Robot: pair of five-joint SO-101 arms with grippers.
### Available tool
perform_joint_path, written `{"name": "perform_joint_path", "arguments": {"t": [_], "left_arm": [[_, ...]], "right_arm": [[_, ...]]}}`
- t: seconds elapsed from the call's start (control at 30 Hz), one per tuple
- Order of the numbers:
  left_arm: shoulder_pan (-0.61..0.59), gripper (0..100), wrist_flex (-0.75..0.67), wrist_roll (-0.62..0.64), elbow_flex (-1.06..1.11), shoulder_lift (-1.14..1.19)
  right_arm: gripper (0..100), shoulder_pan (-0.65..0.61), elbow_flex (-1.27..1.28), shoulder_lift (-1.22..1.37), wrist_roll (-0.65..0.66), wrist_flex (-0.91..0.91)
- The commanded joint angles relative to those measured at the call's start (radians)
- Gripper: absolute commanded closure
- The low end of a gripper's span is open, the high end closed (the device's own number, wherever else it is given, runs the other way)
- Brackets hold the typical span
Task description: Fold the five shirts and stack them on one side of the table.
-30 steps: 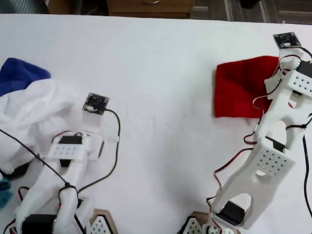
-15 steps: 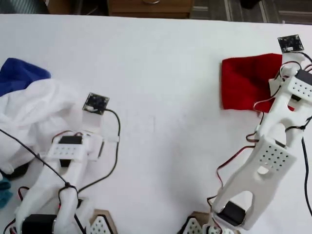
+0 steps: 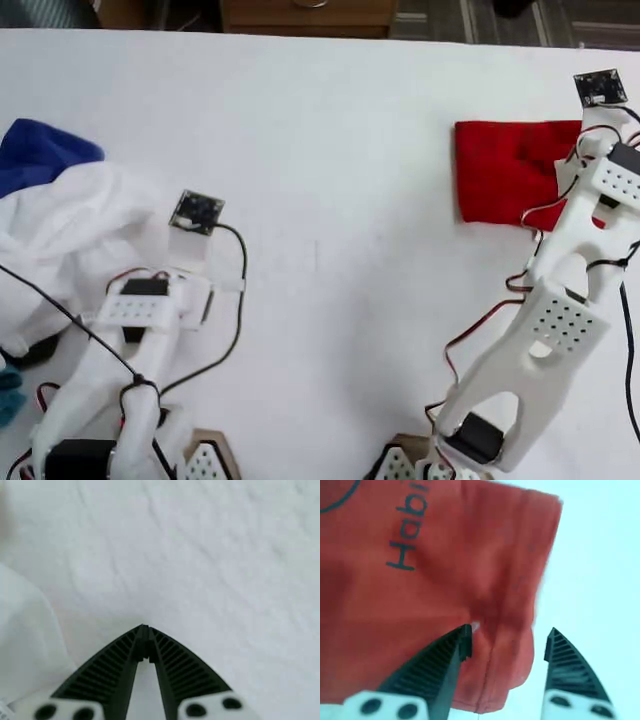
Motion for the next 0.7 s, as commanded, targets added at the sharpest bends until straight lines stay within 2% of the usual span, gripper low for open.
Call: {"name": "perform_joint_path", "arguments": {"t": [0.0, 0.43, 0.67], "left_arm": [[-0.008, 97, -0.015, -0.006, -0.004, -0.021], [-0.006, 97, -0.015, -0.006, -0.004, -0.021], [-0.006, 97, -0.015, -0.006, -0.004, -0.021]], "right_arm": [[77.6, 0.005, -0.104, -0.044, 0.005, 0.035], [80.7, -0.012, -0.439, -0.142, 0.005, 0.289], [80.7, -0.030, -0.663, -0.154, 0.005, 0.490]]}}
